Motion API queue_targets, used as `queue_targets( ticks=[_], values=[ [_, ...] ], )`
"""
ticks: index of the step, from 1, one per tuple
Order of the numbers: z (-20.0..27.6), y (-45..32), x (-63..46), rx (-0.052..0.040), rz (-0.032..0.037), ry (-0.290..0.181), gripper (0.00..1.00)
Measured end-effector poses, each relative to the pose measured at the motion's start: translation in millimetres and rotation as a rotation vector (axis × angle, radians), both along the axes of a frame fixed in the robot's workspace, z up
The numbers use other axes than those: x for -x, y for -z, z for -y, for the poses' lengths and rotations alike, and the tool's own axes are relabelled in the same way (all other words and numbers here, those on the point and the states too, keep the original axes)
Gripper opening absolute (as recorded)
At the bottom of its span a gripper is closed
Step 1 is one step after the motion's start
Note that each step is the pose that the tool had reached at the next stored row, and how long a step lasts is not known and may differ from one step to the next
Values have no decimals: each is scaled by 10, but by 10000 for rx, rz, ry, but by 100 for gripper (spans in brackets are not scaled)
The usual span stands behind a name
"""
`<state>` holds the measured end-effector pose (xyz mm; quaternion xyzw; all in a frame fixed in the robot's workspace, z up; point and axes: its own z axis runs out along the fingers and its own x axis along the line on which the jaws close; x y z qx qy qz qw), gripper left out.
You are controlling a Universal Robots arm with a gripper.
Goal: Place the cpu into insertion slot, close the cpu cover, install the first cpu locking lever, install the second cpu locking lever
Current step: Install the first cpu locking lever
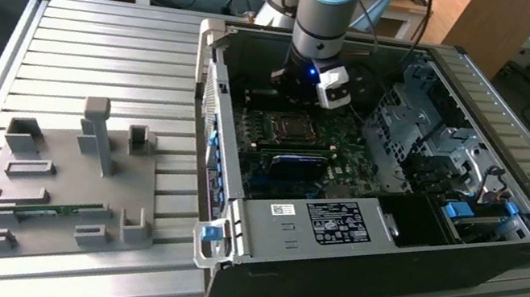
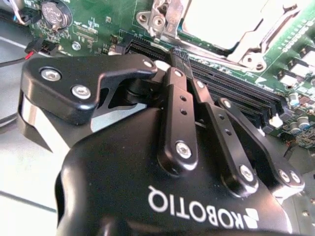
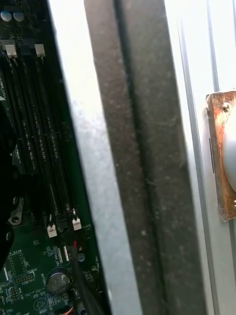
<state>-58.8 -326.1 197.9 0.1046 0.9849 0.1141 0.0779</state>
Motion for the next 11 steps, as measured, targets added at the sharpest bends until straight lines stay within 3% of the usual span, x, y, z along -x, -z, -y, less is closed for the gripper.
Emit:
queue_targets(
  ticks=[5,11],
  values=[
    [0,-14,0,2,1,36,11],
    [-5,-14,0,4,-1,415,11]
  ],
)
